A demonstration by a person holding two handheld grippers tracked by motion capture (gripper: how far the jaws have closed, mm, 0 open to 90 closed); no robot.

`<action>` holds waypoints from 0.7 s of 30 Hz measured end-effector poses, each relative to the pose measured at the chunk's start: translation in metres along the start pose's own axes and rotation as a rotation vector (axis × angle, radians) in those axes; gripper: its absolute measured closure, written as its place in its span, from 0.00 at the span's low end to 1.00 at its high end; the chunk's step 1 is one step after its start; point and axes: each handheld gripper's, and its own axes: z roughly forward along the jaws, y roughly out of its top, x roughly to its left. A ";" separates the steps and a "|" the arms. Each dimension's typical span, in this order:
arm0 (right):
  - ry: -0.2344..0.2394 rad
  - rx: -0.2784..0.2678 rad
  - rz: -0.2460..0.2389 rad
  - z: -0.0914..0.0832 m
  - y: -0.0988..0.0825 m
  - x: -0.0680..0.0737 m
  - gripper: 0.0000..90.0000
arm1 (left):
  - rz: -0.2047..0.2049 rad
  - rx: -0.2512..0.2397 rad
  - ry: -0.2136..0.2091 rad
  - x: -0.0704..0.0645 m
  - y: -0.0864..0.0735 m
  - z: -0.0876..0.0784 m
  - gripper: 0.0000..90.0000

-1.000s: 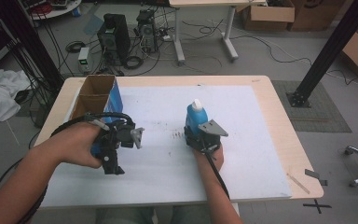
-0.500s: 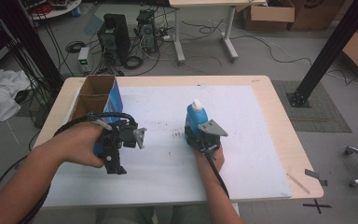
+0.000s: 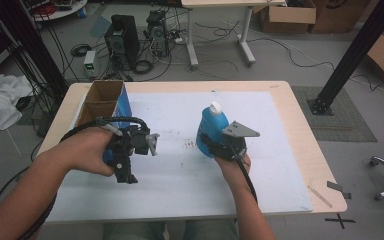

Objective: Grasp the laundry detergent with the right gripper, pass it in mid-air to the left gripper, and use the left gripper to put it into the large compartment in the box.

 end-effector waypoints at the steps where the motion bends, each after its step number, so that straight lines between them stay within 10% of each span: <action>1: 0.000 0.000 0.000 0.000 0.000 0.000 0.50 | -0.001 0.003 -0.002 0.001 0.001 0.000 0.00; 15: 0.371 0.021 -0.214 -0.026 0.035 0.012 0.50 | -0.011 0.017 -0.009 0.009 0.010 -0.014 0.00; 21: 0.439 0.039 -0.259 -0.022 0.031 0.019 0.50 | 0.001 0.033 -0.017 0.012 0.022 -0.020 0.00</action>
